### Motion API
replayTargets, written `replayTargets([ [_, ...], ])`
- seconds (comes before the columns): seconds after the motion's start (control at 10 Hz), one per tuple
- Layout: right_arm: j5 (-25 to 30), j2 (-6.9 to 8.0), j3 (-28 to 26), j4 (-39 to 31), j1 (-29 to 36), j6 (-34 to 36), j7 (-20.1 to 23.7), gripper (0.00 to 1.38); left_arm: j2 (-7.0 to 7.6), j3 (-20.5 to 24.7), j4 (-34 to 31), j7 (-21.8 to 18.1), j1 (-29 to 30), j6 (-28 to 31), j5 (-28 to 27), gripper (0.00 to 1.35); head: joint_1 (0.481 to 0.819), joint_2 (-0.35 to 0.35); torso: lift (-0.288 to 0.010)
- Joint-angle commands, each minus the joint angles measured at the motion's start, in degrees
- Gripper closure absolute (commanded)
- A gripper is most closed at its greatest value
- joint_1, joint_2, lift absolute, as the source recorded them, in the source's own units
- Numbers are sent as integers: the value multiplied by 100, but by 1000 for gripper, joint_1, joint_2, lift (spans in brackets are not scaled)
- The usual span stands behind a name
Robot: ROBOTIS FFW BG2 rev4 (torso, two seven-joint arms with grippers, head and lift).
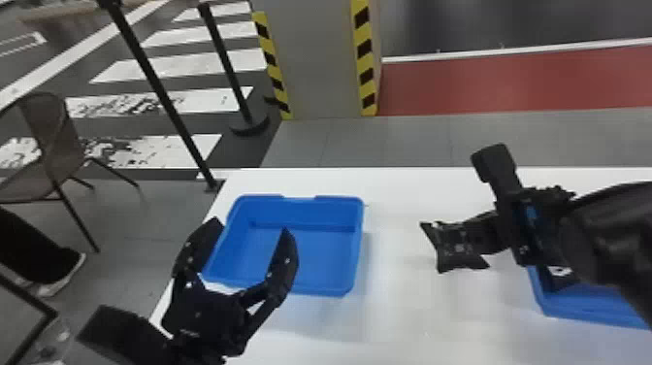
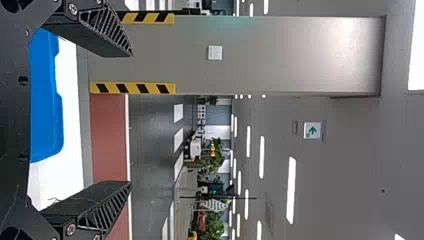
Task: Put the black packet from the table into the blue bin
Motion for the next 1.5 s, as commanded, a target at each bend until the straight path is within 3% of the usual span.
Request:
replayTargets([
  [0.0, 257, -2, -631, -851, 482, 2, 0, 1121, 23, -26, -1, 0, 15, 0, 19, 114, 695, 267, -110],
  [0.2, 794, 24, -1716, -2328, 1495, -69, -18, 1121, 14, -26, -1, 9, 29, -42, 42, 114, 695, 229, -110],
  [0.5, 1091, 165, -3133, -3762, 2957, -378, -18, 1121, -4, 8, -1, 18, 57, -70, 65, 114, 695, 112, -110],
  [0.8, 1274, 200, -4047, -3664, 3309, -476, -9, 1102, -12, 20, -1, 18, 99, -70, 76, 114, 695, -8, -110],
  [0.9, 1309, 139, -4196, -3284, 3211, -659, 123, 823, -12, 20, -1, 18, 99, -84, 76, 114, 695, -51, -110],
  [1.0, 1286, 24, -4207, -2933, 3112, -954, 255, 234, -12, 20, -1, 18, 113, -98, 88, 111, 695, -71, -110],
  [1.1, 1297, -2, -4207, -2806, 3084, -1194, 334, -1, -39, 54, -15, 18, 141, -113, 88, 110, 695, -95, -110],
  [1.3, 989, 77, -4207, -3017, 3520, -2094, 431, 42, -83, 100, -1, 18, 169, -211, 65, 108, 695, -101, -110],
  [1.4, 943, 235, -4230, -3453, 3998, -2698, 422, 42, -92, 134, -15, 18, 169, -211, 65, 108, 695, -87, -110],
])
